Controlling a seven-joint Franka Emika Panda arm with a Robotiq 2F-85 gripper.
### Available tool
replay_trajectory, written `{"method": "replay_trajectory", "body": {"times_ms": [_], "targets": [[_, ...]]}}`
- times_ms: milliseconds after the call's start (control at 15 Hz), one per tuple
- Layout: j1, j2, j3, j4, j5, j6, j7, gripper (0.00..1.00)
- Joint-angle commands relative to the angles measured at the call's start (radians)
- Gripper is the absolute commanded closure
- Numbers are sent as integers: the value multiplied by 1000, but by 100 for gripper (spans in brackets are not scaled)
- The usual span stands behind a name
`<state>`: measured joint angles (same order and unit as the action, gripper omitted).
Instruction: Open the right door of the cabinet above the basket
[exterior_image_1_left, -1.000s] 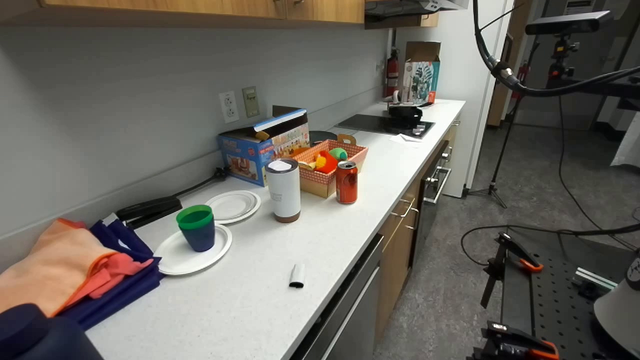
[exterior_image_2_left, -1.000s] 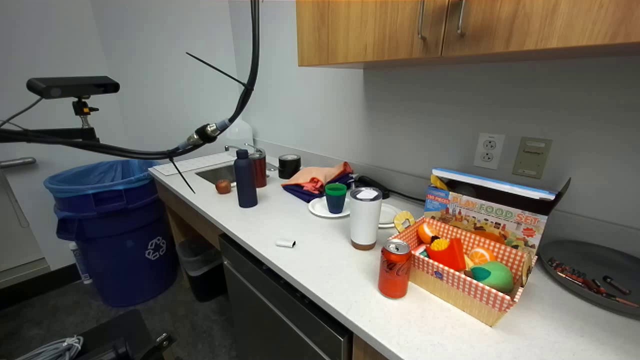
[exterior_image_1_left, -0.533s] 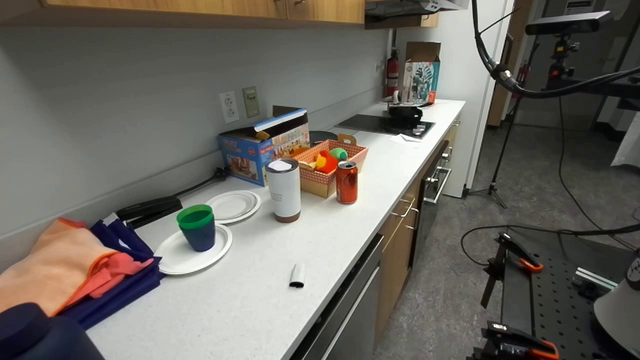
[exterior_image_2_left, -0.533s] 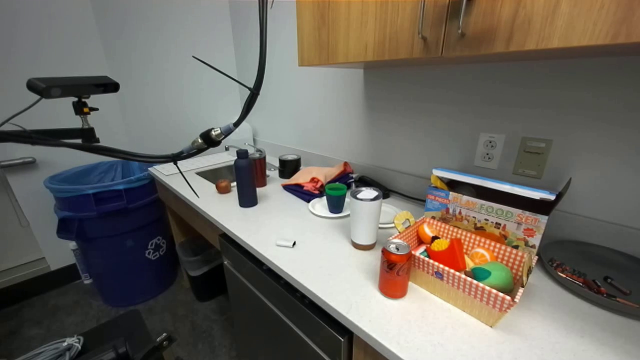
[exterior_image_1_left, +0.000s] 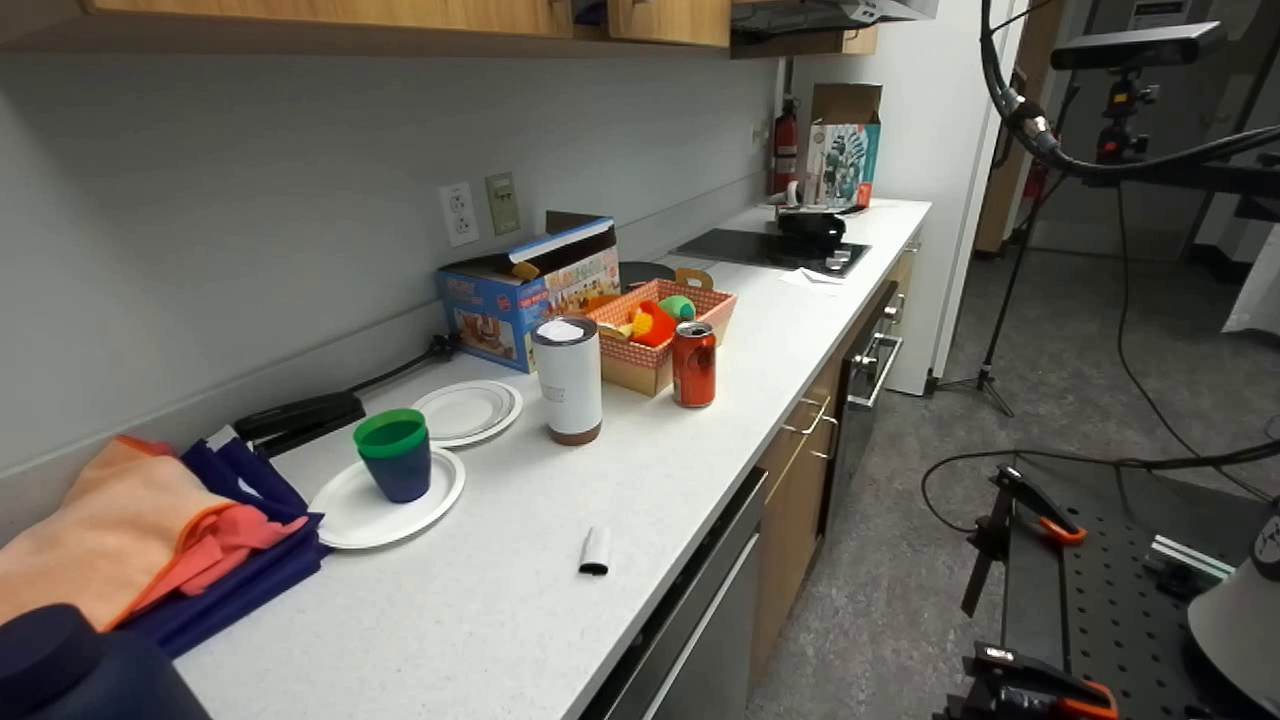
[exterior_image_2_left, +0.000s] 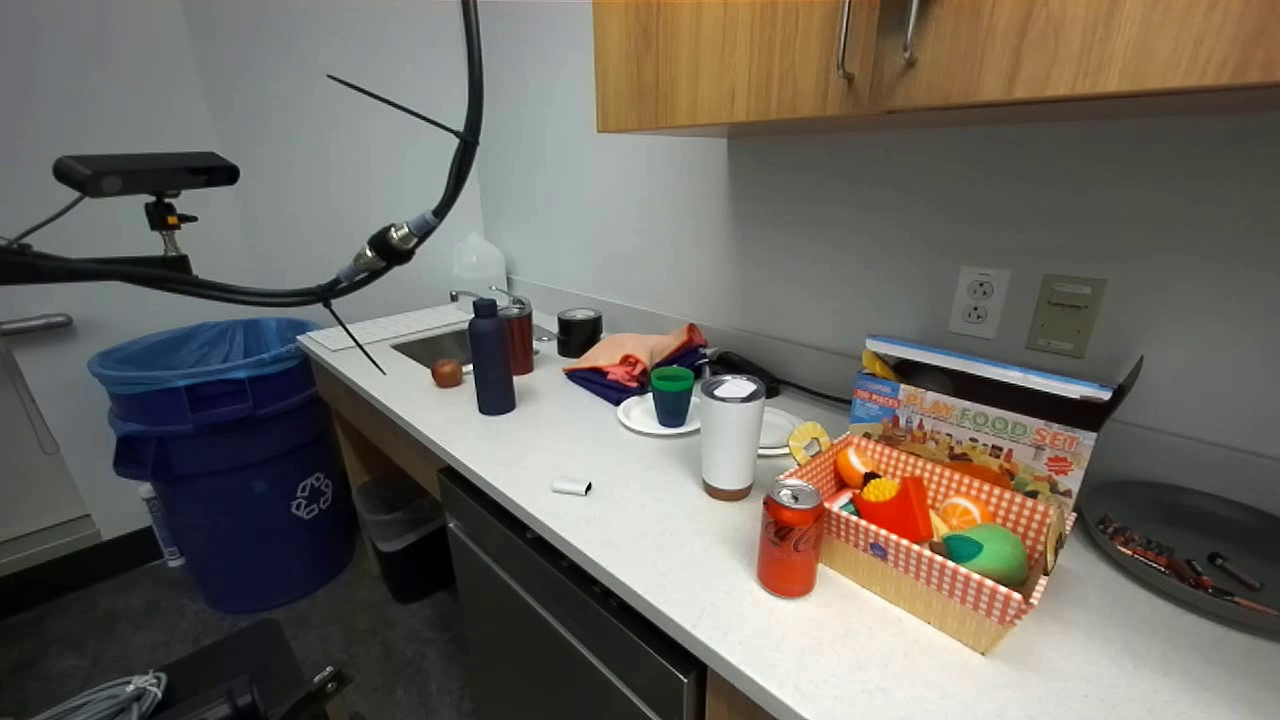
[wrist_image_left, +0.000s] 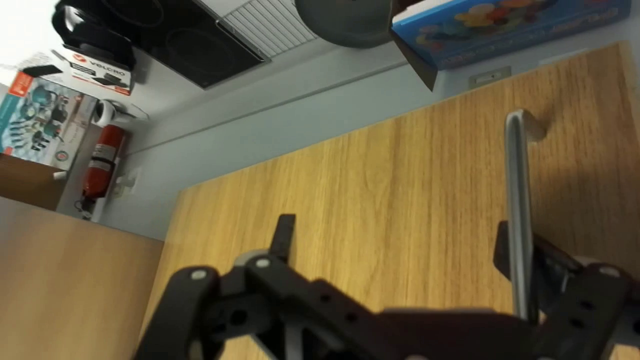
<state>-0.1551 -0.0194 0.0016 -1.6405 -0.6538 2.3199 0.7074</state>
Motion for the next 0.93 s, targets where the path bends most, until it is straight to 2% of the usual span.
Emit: {"method": "replay_trajectory", "body": {"times_ms": [0, 200, 600, 867], "targets": [[2, -130, -48, -126, -12, -140, 6, 0], [-13, -203, -47, -187, -10, -183, 26, 0], [-57, -356, -64, -351, 25, -131, 73, 0], [-115, -472, -59, -470, 51, -77, 85, 0]]}}
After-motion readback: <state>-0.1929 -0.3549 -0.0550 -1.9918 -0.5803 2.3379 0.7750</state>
